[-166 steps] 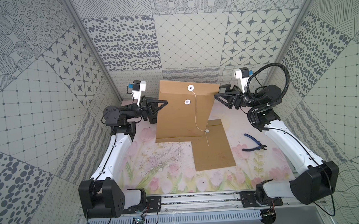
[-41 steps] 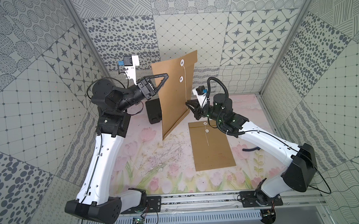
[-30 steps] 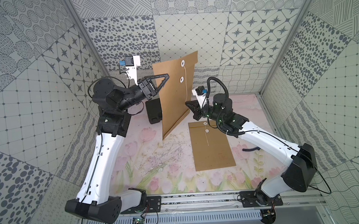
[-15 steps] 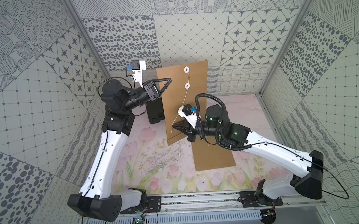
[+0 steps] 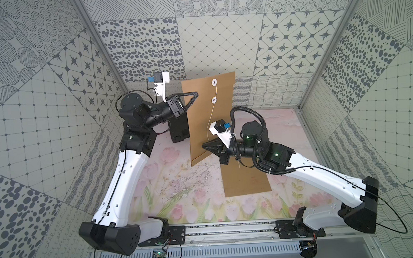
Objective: Close the mouth of the file bag
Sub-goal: Close the file bag.
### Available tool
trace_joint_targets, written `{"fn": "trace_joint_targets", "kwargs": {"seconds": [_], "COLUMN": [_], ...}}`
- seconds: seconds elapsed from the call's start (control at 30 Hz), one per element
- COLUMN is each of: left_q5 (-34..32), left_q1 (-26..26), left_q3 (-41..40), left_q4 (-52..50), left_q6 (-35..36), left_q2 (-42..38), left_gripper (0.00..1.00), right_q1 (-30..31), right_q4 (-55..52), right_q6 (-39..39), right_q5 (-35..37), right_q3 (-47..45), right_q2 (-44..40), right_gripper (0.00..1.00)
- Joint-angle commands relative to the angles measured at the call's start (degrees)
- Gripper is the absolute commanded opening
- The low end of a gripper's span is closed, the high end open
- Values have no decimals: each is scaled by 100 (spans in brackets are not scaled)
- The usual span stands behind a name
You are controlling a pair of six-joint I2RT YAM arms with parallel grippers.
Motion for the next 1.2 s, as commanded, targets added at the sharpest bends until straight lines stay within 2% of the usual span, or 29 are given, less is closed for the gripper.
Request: {"fn": "trace_joint_targets", "kwargs": {"seconds": [0.0, 0.17, 0.27, 0.37, 0.43, 0.57, 0.8, 1.17], "left_q5": [167, 178, 133, 134, 138, 135, 56, 11], "left_q1": [-14, -14, -14, -6, -19, -109, -407, -612], "left_q3": [41, 1, 52, 160, 213, 317, 443, 627], "left_q4": [600, 721, 667, 726, 716, 641, 298, 37], "left_q6": [-6, -97, -88, -197, -220, -201, 81, 309], "left_q2": [-61, -101, -95, -53, -47, -27, 19, 77], "left_gripper": [0, 0, 0, 0, 0, 0, 0, 0], "right_q1": [-475, -962, -974, -956, -952, -784, -606, -432], "right_q4": [-75, -171, -74, 273, 685, 1267, 2308, 3209], "right_q6": [271, 367, 324, 438, 523, 597, 576, 609], "right_q5": [87, 182, 41, -220, -278, -424, -78, 923], "right_q3": [-236, -228, -335, -660, -884, -944, -867, -860], "right_q2": [-303, -426, -381, -297, -284, 18, 580, 915], "right_gripper": [0, 0, 0, 29, 40, 52, 59, 52]}}
